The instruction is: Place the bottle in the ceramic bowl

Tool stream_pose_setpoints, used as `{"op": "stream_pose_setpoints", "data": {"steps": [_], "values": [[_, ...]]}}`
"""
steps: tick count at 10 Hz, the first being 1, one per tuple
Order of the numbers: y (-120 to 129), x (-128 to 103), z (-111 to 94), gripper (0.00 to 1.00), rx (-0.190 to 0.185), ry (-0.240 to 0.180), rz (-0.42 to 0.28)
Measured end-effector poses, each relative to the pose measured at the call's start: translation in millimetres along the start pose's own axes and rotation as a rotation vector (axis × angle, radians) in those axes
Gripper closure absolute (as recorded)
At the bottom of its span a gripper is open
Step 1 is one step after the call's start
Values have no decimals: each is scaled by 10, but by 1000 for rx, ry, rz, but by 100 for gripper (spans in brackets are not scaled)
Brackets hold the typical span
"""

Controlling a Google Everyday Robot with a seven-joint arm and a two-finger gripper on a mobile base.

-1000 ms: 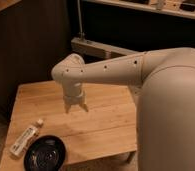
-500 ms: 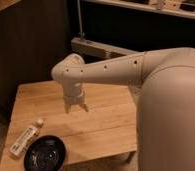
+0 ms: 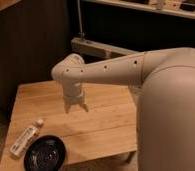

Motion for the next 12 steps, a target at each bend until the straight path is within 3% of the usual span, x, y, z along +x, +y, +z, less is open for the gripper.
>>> {"op": "stream_pose_setpoints", "data": {"steps": [6, 8, 9, 11, 12], "values": [[7, -15, -16, 35, -7, 1, 8], [96, -210, -191, 35, -48, -16, 93], [183, -289, -305, 35, -65, -25, 167], [210, -309, -339, 35, -71, -24, 321], [185, -312, -337, 35, -70, -22, 364]]}}
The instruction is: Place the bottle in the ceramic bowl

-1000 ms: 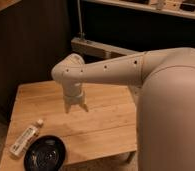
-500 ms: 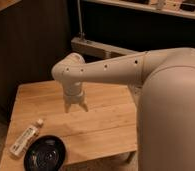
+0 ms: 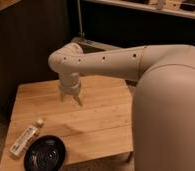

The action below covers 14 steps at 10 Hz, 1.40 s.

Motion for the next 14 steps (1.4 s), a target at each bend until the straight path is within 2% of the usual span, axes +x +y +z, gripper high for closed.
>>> {"op": "stream_pose_setpoints", "data": {"steps": [2, 3, 4, 6, 7, 12, 13, 14], "values": [[27, 17, 3, 35, -1, 1, 35], [4, 11, 14, 35, -2, 1, -169], [-10, 18, -7, 35, -1, 0, -206], [-51, 43, -37, 35, -2, 5, -4], [-60, 34, -36, 35, -2, 4, 35], [-52, 39, -36, 35, -3, 4, 49], [-45, 55, -38, 35, -8, -5, 27], [-41, 83, -44, 35, -36, -11, -24]]}}
